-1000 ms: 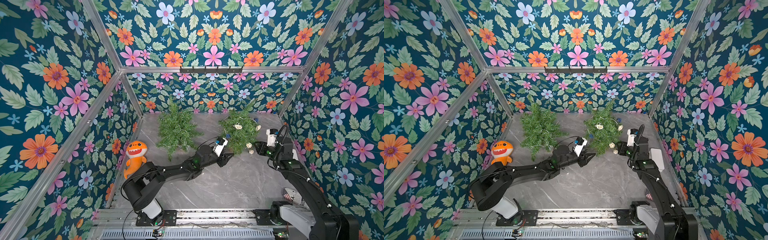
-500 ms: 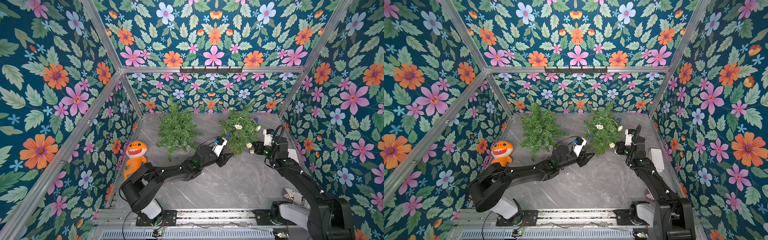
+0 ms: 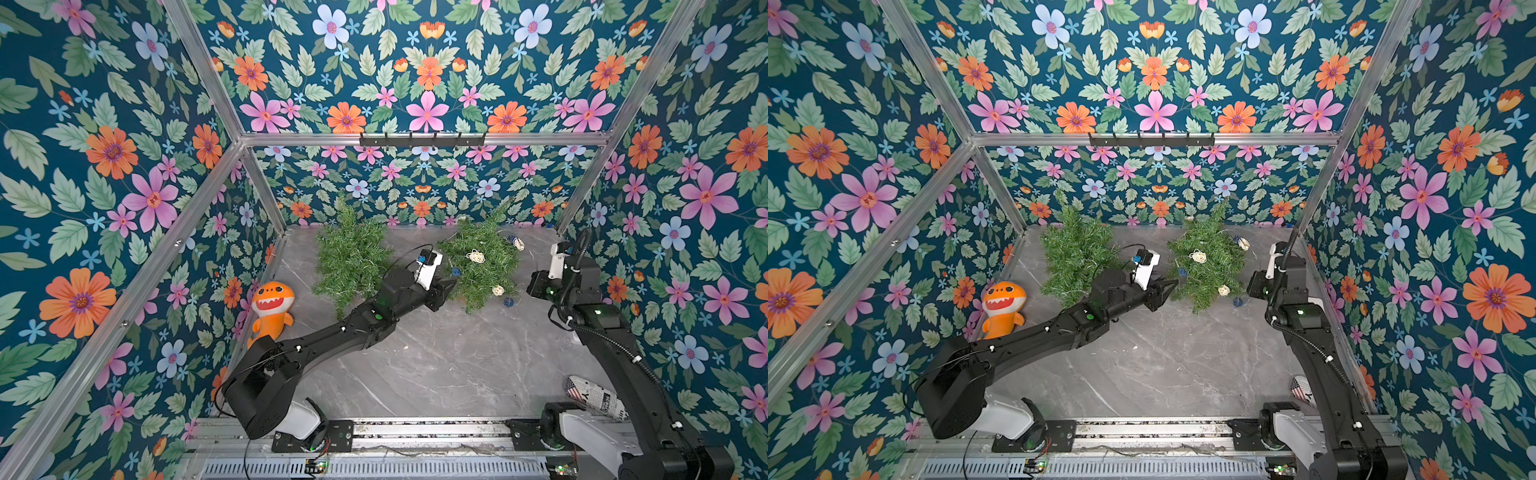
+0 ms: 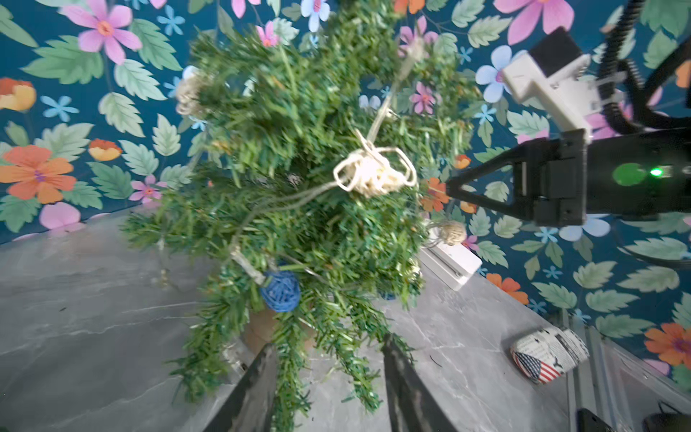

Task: Wrap string light around the christmas tree
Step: Wrap the light string around the Christmas tree.

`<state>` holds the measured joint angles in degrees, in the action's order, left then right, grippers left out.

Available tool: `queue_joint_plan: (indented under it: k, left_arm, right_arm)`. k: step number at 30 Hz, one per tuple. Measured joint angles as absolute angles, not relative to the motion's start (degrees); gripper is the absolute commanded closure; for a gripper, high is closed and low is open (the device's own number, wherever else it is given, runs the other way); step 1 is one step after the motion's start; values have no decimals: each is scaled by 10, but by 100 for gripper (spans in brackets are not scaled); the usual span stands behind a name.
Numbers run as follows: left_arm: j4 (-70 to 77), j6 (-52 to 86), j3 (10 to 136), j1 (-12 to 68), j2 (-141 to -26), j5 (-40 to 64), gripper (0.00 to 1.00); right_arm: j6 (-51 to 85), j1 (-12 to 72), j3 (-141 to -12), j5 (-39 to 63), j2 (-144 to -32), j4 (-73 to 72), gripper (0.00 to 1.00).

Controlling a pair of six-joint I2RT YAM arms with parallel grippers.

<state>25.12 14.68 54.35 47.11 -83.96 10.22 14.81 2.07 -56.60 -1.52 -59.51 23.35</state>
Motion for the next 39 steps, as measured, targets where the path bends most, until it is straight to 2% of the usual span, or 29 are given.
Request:
queue_joint_plan:
  k: [8,12,19,28,34,39]
  left_arm:
    - [175,178,608,443,-840,51,52]
    - [160,176,628,436,-843,57,53]
    - [141,163,699,390,-889,78,52]
    - [106,132,874,357,-1008,140,52]
    - [98,129,954,352,-1096,168,49]
    - [107,131,983,352,-1142,211,49]
  right_arm:
    - [183,53,-663,-181,-654,208,100]
    - [183,58,-702,-226,-690,180,100]
    - [183,66,-767,-237,-757,123,100]
    - [215,109,-802,-251,-833,53,100]
    - [207,134,-828,-290,-884,-44,100]
    - [206,133,-861,-249,-943,-121,100]
